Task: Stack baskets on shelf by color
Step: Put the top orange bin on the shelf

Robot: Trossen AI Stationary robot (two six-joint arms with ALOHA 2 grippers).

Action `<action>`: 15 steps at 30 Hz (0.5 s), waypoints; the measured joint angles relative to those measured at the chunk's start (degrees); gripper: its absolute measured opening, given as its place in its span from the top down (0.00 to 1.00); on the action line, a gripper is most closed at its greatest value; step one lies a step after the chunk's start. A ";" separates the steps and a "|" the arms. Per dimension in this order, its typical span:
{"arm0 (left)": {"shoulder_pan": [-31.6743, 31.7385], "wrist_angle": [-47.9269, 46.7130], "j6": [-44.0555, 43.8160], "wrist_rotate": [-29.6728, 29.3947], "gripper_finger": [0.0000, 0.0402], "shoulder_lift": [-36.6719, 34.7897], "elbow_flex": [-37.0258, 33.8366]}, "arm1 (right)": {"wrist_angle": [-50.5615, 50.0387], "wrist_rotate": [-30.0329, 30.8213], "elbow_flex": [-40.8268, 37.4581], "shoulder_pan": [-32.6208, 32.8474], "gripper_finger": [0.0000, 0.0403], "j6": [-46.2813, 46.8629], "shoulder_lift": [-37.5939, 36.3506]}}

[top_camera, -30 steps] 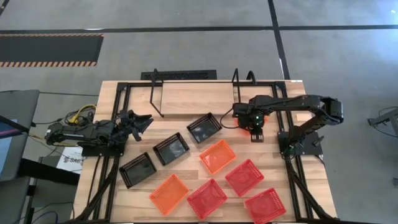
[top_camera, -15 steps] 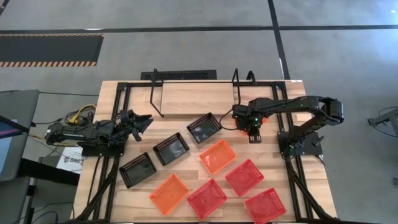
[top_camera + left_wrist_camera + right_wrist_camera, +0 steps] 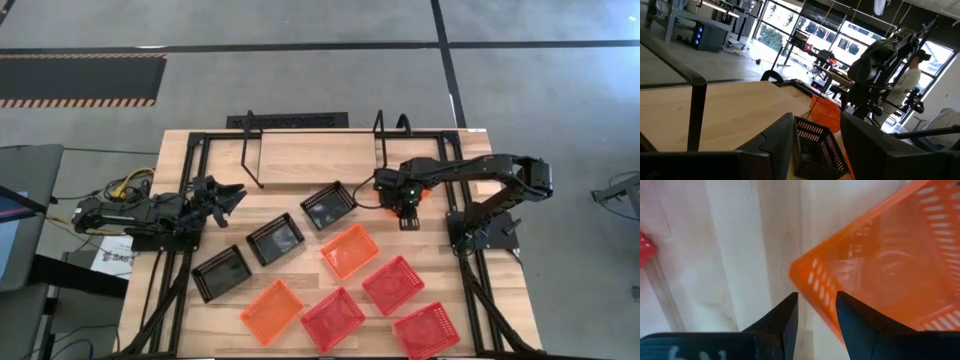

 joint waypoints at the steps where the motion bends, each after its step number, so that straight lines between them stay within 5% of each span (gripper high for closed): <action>1: 0.00 -0.01 0.00 0.00 0.62 0.00 0.00 | -0.32 0.00 -0.73 0.39 0.62 0.02 0.03; 10: 0.00 -0.01 -0.06 -0.07 0.62 0.02 0.00 | 1.54 2.36 -3.22 2.87 0.62 0.05 0.05; 15: 0.00 0.01 -0.77 -0.07 0.62 0.02 0.00 | 6.29 4.59 -3.22 2.09 0.71 5.02 0.05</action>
